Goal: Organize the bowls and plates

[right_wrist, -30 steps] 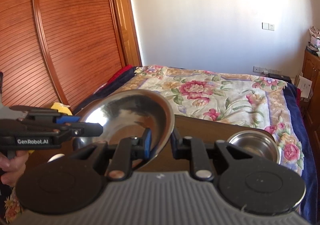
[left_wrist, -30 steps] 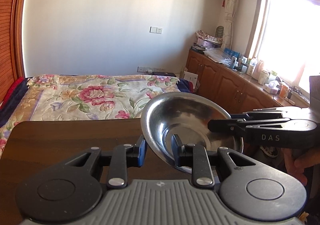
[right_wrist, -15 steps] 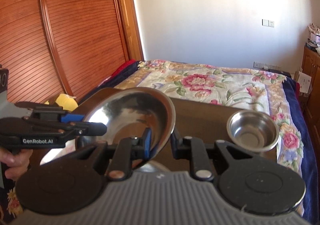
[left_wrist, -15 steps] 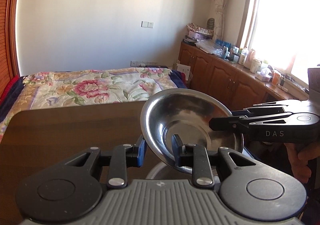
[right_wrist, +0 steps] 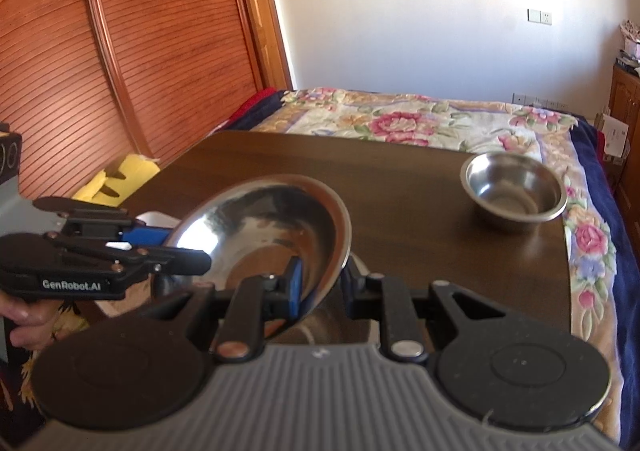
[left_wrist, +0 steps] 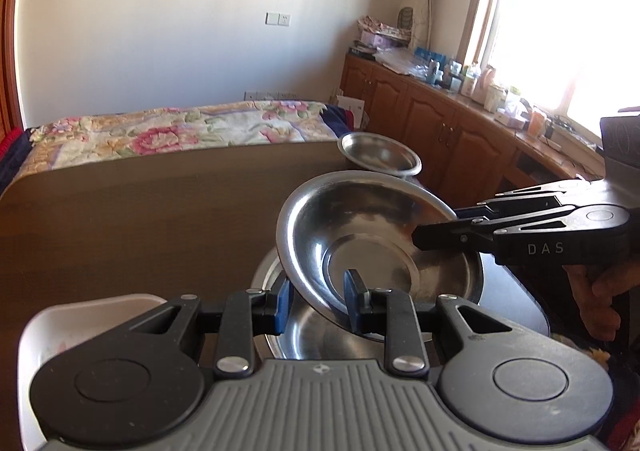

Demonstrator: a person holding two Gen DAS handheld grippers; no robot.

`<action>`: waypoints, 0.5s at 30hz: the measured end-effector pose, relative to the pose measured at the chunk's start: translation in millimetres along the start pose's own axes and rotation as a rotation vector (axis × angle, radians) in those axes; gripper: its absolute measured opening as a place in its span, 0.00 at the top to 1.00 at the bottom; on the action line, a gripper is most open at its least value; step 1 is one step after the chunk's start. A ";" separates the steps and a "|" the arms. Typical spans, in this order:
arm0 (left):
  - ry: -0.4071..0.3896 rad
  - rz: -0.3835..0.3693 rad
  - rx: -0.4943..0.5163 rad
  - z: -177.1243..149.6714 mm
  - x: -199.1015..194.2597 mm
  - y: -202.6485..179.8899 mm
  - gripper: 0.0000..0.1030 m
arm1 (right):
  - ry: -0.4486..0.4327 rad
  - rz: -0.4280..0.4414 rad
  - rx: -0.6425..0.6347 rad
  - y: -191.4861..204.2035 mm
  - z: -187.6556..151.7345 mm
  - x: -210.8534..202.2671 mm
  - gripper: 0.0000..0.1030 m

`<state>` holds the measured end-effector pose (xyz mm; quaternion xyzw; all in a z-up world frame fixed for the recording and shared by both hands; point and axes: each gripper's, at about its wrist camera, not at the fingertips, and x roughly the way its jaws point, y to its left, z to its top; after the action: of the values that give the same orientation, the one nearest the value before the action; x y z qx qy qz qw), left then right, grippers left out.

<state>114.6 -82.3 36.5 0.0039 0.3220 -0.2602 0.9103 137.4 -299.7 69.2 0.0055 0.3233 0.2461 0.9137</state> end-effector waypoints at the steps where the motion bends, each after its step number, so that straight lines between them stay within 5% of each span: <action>1: 0.009 -0.002 0.004 -3.0 1.3 -0.1 0.73 | 0.005 0.005 0.003 0.1 -3.2 0.4 0.78; 15: 0.070 0.010 0.048 -21.8 15.5 -0.1 0.73 | 0.071 0.013 -0.016 3.7 -23.4 11.3 0.78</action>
<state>112.0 -86.0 10.1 0.0365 0.3471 -0.2631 0.8994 129.3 -294.8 44.6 -0.0087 0.3534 0.2546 0.9001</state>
